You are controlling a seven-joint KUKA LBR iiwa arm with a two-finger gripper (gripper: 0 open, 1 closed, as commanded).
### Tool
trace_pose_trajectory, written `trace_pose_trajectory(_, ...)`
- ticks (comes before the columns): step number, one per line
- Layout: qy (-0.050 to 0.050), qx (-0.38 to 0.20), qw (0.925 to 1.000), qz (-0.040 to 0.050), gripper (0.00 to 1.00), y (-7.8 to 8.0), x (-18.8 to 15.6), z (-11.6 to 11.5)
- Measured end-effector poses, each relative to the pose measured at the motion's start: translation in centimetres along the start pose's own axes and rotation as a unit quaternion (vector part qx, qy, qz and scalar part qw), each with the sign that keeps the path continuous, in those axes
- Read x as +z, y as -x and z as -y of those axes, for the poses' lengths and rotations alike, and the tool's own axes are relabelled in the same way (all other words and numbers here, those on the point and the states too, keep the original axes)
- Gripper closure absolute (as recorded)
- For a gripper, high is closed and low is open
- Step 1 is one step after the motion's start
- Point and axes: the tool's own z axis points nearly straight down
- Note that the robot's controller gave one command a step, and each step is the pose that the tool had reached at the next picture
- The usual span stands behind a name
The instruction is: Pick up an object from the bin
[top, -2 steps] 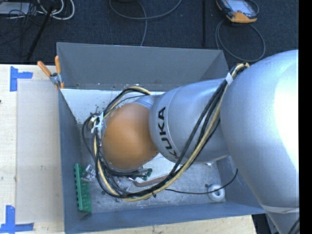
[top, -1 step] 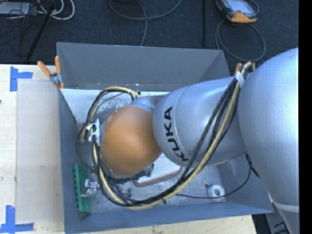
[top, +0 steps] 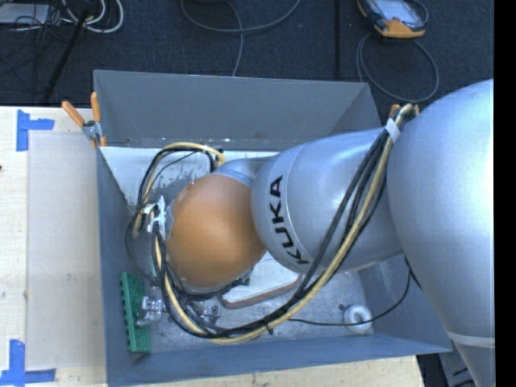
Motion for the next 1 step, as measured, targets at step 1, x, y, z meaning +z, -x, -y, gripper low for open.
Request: trace_pose_trajectory(1,0.009,-0.210,0.9777,0.0044,0.00,-3.01,2.73,12.43)
